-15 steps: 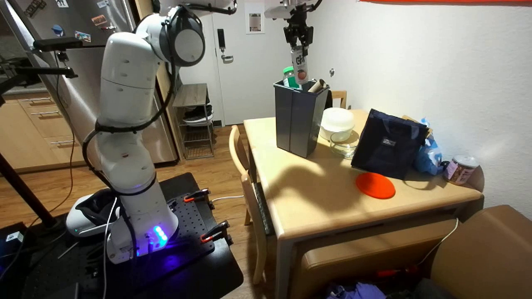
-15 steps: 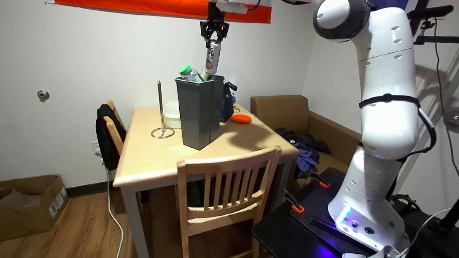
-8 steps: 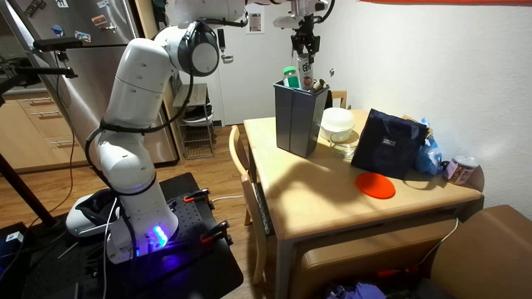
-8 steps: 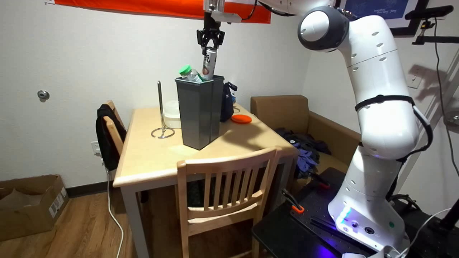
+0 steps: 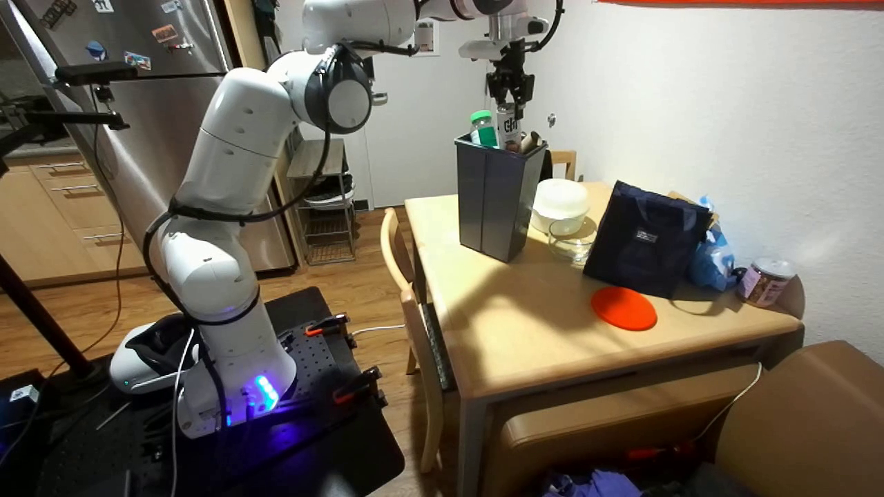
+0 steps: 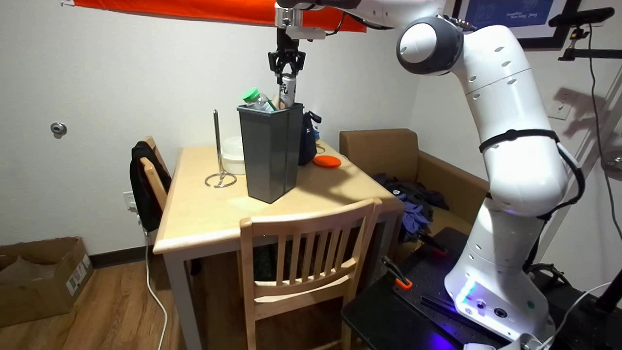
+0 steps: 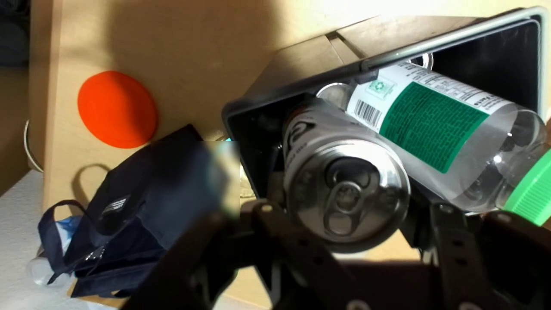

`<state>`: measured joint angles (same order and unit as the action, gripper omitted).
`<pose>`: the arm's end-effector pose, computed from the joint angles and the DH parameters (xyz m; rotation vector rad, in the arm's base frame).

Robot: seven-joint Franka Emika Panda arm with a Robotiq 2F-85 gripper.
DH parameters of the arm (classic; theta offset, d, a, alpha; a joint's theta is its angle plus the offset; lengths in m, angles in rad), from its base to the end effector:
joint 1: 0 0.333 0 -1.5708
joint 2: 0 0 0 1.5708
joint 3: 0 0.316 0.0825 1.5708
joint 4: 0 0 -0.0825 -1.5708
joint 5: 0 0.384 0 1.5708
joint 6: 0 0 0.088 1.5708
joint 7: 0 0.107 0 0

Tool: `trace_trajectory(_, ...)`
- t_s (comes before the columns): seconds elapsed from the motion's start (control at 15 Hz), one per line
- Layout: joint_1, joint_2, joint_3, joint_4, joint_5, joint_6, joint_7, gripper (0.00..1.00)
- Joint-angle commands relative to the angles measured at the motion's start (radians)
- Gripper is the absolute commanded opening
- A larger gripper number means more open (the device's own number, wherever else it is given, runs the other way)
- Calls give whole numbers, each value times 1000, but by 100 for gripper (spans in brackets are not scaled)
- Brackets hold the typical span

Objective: Put the empty plastic bottle and can into the trash bin

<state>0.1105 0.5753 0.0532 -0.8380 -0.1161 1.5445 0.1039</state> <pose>0.7031 0.0893 0.6011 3.0643 0.0592 0.2175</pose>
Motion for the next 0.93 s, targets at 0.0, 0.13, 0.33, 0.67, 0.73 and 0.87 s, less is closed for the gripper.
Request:
trace_trajectory(0.0, -5, 15, -2, 11, 4, -44, 1, 36)
trace_trajectory(0.13, -11, 20, 0, -3, 11, -40, 5, 36)
trace_trajectory(0.33, -23, 32, 4, -14, 27, -22, 9, 36)
trace_trajectory(0.67, -35, 46, 6, -21, 48, 22, 15, 36)
trace_trajectory(0.73, -35, 48, 4, -24, 43, 28, 15, 36)
trace_trajectory(0.87, -36, 53, 3, -33, 39, 41, 16, 36)
